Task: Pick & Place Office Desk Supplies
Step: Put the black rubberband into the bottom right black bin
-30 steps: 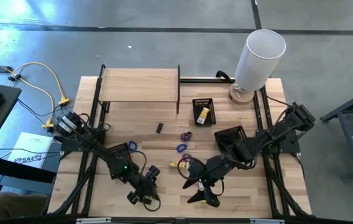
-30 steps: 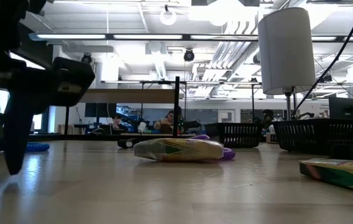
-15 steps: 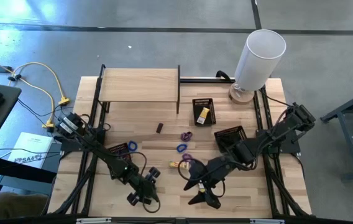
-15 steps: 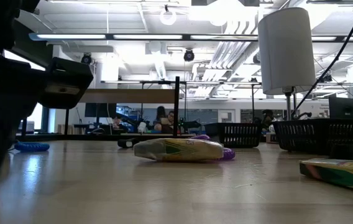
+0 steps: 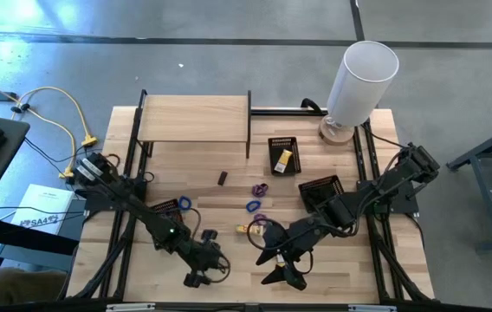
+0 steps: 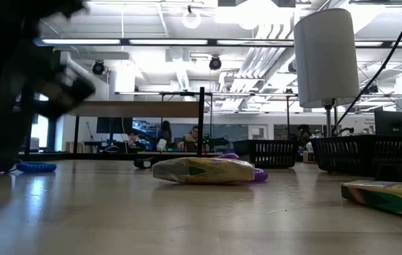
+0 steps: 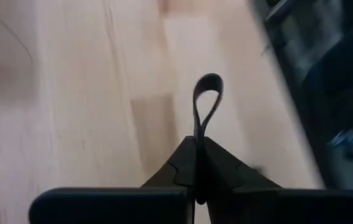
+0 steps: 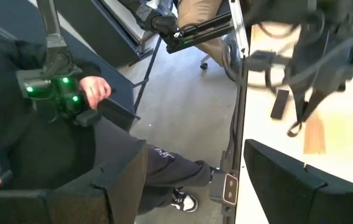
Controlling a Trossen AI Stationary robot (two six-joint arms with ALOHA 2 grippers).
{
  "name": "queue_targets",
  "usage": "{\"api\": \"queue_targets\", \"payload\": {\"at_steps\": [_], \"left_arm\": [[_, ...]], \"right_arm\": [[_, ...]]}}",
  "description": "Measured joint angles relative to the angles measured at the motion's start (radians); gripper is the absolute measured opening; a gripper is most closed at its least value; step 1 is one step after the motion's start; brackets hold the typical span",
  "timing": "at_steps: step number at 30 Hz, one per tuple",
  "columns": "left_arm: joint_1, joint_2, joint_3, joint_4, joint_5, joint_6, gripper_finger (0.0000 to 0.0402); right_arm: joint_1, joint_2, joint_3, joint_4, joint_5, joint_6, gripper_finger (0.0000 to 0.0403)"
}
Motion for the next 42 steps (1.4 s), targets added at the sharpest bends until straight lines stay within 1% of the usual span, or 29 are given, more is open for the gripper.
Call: {"api": "queue_targets", "payload": {"at_steps": [3,5,9,11,13,15,20,24,26,29,32,34,35,37,38,40,42], "left_arm": [[0.008,-0.077,0.000,-0.017,-0.007,-0.010,0.0003],[0.009,-0.131,0.000,-0.061,-0.054,-0.001,0.0003],[0.001,-0.221,0.001,-0.155,-0.178,0.073,0.0002],[-0.005,-0.265,0.001,-0.214,-0.222,0.110,0.0002],[-0.011,-0.302,0.002,-0.299,-0.254,0.113,0.0002],[-0.014,-0.336,0.002,-0.387,-0.261,0.092,0.0002],[-0.012,-0.395,0.001,-0.643,-0.276,0.016,0.0002],[0.013,-0.440,0.001,-0.795,-0.276,-0.027,0.0002],[0.039,-0.465,0.001,-0.824,-0.273,-0.026,0.0001],[0.090,-0.502,0.001,-0.822,-0.262,0.055,0.0001],[0.139,-0.512,0.001,-0.834,-0.230,0.197,0.0001],[0.151,-0.512,0.001,-0.875,-0.140,0.242,0.0001],[0.156,-0.512,0.002,-0.916,-0.077,0.263,0.0001],[0.160,-0.512,0.002,-1.026,0.031,0.277,0.0001],[0.157,-0.512,0.002,-1.082,0.069,0.271,0.0001],[0.142,-0.512,0.002,-1.164,0.115,0.233,0.0001],[0.128,-0.518,0.000,-1.196,0.129,0.215,0.0001]], "right_arm": [[-0.006,0.000,0.000,0.000,0.013,-0.010,0.0256],[-0.017,0.000,0.000,0.000,0.015,-0.029,0.0255],[-0.047,0.000,0.000,0.001,0.020,-0.067,0.0251],[-0.065,0.000,0.000,0.000,0.018,-0.090,0.0248],[-0.088,0.000,0.000,0.000,0.021,-0.114,0.0244],[-0.115,0.000,0.000,0.000,0.047,-0.138,0.0241],[-0.183,0.000,0.000,-0.001,0.171,-0.189,0.0234],[-0.227,0.000,0.000,-0.019,0.179,-0.171,0.0233],[-0.241,0.000,0.000,-0.040,0.179,-0.163,0.0233],[-0.254,0.000,0.000,-0.071,0.180,-0.163,0.0233],[-0.263,0.000,0.000,-0.084,0.178,-0.164,0.0233],[-0.271,0.000,0.000,-0.091,0.178,-0.164,0.0233],[-0.276,0.000,0.000,-0.092,0.178,-0.164,0.0233],[-0.282,0.000,0.000,-0.092,0.178,-0.164,0.0233],[-0.285,0.000,0.000,-0.092,0.178,-0.164,0.0233],[-0.285,0.000,0.000,-0.096,0.178,-0.164,0.0233],[-0.284,0.000,0.000,-0.113,0.175,-0.164,0.0233]]}}
